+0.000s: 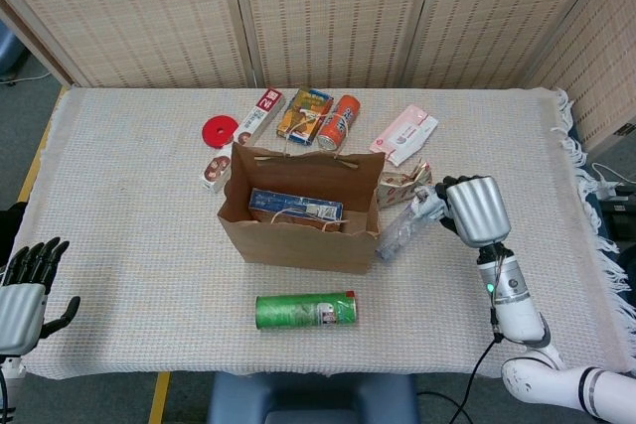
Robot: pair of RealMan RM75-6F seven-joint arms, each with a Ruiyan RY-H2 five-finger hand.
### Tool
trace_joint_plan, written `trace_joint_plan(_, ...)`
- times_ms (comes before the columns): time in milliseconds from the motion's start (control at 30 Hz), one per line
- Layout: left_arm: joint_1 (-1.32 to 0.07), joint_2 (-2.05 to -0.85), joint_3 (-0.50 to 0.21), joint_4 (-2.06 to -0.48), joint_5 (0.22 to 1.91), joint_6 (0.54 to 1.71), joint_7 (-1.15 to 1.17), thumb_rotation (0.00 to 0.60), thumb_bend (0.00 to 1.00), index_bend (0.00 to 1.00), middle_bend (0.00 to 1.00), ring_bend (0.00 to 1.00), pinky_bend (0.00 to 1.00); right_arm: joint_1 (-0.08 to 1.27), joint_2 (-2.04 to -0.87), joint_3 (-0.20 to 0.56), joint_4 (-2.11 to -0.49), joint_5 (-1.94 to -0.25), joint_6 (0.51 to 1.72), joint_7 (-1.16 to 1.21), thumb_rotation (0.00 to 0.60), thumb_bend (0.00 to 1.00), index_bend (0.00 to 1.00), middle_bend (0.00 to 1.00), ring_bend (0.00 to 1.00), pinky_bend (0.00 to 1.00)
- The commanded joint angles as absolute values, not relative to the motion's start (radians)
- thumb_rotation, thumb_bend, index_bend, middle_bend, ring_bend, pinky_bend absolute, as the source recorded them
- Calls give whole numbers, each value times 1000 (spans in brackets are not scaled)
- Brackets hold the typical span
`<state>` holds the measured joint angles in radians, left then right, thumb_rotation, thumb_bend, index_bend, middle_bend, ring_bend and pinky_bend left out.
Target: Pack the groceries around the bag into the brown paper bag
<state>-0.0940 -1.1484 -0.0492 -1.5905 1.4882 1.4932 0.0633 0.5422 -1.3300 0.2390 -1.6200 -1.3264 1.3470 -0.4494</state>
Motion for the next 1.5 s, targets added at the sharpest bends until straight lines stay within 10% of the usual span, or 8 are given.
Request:
trace_joint_plan(33,-94,-1149,-49,-1590,1488,1494,64,600,350,0,0,0,0,560,-1216,367,-1799,-1319,1416,-483,600,305,806,686,729,796)
trace_joint_plan(400,-93,-1150,-50,-1592,1488,1496,69,600,348,0,0,0,0,685,-1205,556,-1971,-1149,1438,-604,600,305,799,686,729,796)
trace_joint_plan(1167,-96,-1143,-47,-1584,1493,1488,40,600,349,0,0,0,0,901,-1579,398,-1815,-1094,1387,-734,600,301,762,686,709,797)
trace_joint_plan(1300,-97,-1143,-47,-1584,1493,1488,41,600,349,0,0,0,0,890,-1578,366,-1817,-1070,1361,-738,600,302,625,651,613,740)
trace_joint_plan(1433,-96,-1144,-48,-1584,1493,1489,42,600,348,0,0,0,0,884,-1552,365,-1853,-999,1333,-769,600,188,68,266,197,379)
trace_joint_plan(1500,-96,-1144,-48,-1584,1492,1489,43,600,349,0,0,0,0,884,-1543,382,-1868,-985,1339,-766,600,148,0,157,96,254)
